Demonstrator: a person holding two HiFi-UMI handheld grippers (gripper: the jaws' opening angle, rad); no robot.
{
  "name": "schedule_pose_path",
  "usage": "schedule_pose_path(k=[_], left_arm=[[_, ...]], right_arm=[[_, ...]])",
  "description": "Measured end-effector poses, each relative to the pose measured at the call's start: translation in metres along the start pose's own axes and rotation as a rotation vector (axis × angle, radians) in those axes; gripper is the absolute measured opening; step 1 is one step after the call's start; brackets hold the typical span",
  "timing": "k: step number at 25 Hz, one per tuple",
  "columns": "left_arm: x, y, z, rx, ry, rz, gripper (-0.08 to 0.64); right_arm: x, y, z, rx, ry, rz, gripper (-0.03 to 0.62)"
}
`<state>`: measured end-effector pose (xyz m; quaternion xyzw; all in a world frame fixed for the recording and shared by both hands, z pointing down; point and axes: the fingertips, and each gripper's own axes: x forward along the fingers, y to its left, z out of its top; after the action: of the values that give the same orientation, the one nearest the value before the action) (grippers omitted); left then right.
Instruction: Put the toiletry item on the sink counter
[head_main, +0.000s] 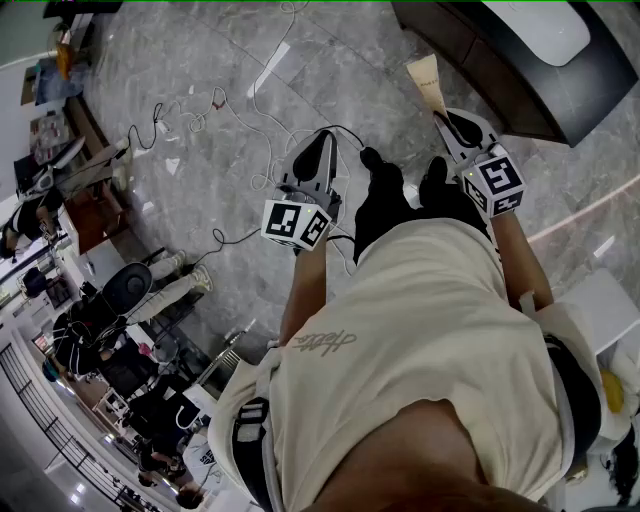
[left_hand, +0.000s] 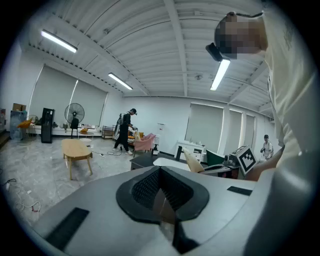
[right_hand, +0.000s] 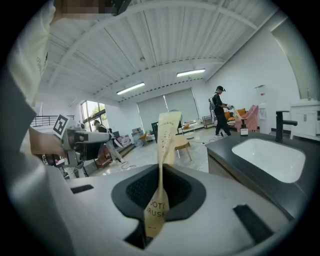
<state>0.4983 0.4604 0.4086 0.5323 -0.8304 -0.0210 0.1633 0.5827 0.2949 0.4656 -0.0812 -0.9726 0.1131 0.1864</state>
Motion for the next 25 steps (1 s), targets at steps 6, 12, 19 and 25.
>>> schedule_pose_path(k=[6,12,19,25], left_arm=[[0.02,0.062,0.009,0.007,-0.023,-0.025,0.003],[0.044,0.115,0.035,0.017,-0.031,-0.1,0.003],[0.063,0.186,0.083,0.045,-0.084,-0.181,0.003],[0.071,0.26,0.093,0.069,-0.06,-0.204,0.003]], right_arm=[[0.055,0.007,0.012,-0.017,-0.004,-0.026,0.021],[0.096,0.002,0.053,-0.034,-0.018,-0.125,0.021],[0.171,0.021,0.103,-0.069,-0.037,-0.161,0.021],[0.23,0.034,0.131,-0.07,-0.062,-0.228,0.021]])
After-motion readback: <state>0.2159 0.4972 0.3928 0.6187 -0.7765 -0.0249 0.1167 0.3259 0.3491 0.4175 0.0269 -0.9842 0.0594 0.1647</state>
